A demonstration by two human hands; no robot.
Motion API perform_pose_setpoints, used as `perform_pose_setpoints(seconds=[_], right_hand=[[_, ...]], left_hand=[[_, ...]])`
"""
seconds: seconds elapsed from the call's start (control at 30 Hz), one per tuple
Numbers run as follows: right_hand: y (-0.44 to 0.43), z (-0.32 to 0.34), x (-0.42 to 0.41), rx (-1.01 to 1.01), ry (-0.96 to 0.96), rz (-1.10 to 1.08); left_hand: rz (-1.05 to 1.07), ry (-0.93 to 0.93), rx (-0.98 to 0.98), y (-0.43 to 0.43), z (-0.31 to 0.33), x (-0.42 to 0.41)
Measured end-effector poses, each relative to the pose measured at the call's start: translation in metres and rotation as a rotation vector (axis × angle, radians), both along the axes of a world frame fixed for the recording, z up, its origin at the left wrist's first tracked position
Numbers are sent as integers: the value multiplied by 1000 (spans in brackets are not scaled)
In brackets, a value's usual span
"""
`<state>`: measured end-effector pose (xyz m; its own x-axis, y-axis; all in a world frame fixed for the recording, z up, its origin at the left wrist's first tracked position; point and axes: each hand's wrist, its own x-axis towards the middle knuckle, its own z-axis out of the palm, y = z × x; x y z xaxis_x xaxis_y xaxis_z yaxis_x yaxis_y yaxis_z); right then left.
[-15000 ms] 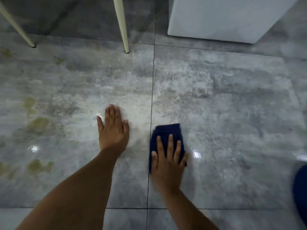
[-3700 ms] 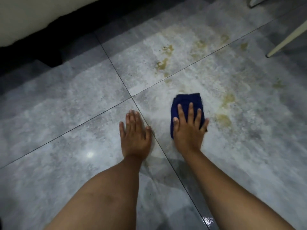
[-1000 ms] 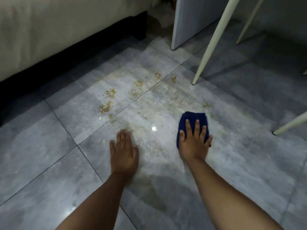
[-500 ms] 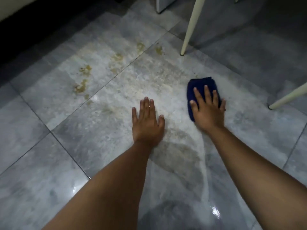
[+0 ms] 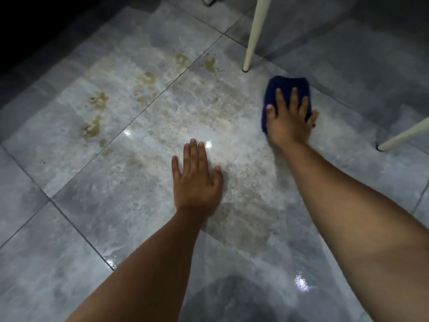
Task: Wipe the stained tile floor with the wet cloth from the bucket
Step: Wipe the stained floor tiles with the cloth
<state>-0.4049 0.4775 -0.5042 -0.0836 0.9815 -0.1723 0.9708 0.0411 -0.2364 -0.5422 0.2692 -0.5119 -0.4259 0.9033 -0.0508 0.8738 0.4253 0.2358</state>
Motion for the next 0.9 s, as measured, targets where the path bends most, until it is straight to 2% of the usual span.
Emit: perform_pose_setpoints(seconds=[0.07, 0.13, 0.2, 0.3, 0.37, 0.47, 0.6, 0.7, 0.8, 0.9], right_hand=[[-26, -11, 10, 1, 6, -207], [-63, -17, -3, -33, 0, -275], [-71, -13, -25, -38, -6, -187], [-33, 0, -37, -45, -23, 43], [-5, 3, -19, -39, -50, 71], [1, -5, 24, 1, -6, -136], [-69, -18, 21, -47, 29, -342], [-91, -12, -10, 0, 4, -235], [-59, -2, -23, -11, -31, -3], [-21, -1, -2, 1, -42, 27]], left_hand=[[-11, -6, -34, -5, -5, 2], [-3, -11, -62, -13, -7, 2], [11, -18, -57, -12, -4, 0], [19, -21, -45, -2, 3, 1], [9, -32, -38, 2, 4, 6], [-4, -45, -36, 3, 0, 4], [19, -15, -66, -14, -6, -5], [25, -19, -37, -6, -2, -3], [15, -28, -21, 2, 2, 6], [10, -32, -15, 6, 2, 5]])
